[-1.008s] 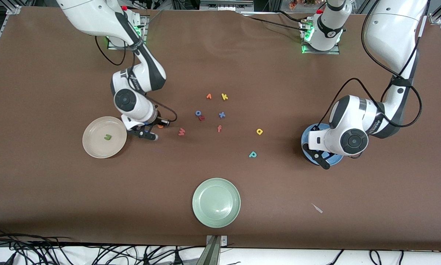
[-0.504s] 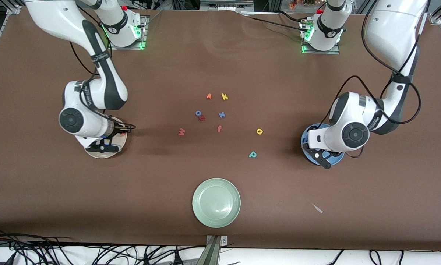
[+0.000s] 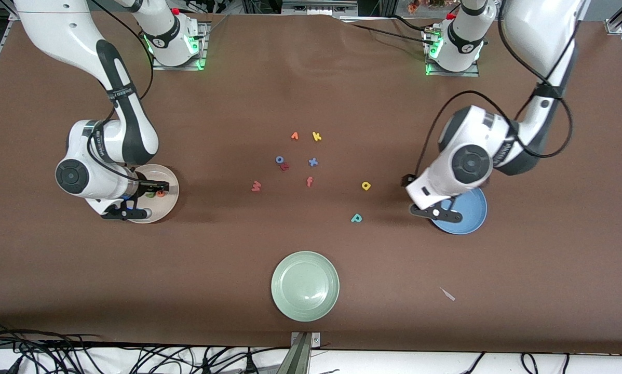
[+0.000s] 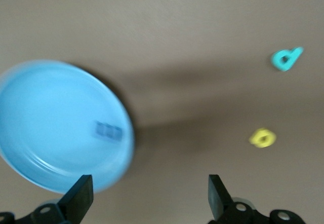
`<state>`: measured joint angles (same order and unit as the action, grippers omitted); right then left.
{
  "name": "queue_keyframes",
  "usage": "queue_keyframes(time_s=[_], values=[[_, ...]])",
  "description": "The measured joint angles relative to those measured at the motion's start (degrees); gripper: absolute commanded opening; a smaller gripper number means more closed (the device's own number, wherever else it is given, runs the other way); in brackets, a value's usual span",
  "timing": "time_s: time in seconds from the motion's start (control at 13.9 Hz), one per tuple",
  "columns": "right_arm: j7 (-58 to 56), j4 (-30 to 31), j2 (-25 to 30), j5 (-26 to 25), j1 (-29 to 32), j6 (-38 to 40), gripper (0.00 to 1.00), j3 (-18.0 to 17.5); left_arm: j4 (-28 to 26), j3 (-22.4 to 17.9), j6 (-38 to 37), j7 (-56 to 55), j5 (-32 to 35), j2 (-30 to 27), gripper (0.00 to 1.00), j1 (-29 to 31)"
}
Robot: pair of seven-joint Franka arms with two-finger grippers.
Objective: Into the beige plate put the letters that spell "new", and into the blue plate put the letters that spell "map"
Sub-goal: 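Reach the left gripper to the yellow letter while the right gripper reaches pink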
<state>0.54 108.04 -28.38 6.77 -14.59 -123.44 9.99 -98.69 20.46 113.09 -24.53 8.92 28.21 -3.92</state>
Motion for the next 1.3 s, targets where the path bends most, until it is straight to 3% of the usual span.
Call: queue_keyframes(time_s=[0.29, 0.58, 0.86, 1.3], values=[[11.77, -1.96, 0.00, 0.86, -4.40, -0.01, 1.00, -1.58, -1.73, 3.81, 3.71, -26.30, 0.00, 2.36, 1.00, -1.94], [24.71, -4.04, -0.70, 5.00, -6.52, -0.61, 1.00, -6.84, -8.38, 3.81, 19.95, -42.91, 0.00, 4.99, 0.98, -4.16], [34.42, -5.29, -3.78, 5.46, -11.46, -7.13, 1.00, -7.71, -9.63, 3.77, 24.91, -50.28, 0.01, 8.01, 0.82, -6.04], [42.87, -5.37, -8.60, 5.46, -17.03, -15.42, 0.98, -7.72, -9.37, 2.60, 26.16, -51.13, 0.01, 8.39, 0.80, -5.64]])
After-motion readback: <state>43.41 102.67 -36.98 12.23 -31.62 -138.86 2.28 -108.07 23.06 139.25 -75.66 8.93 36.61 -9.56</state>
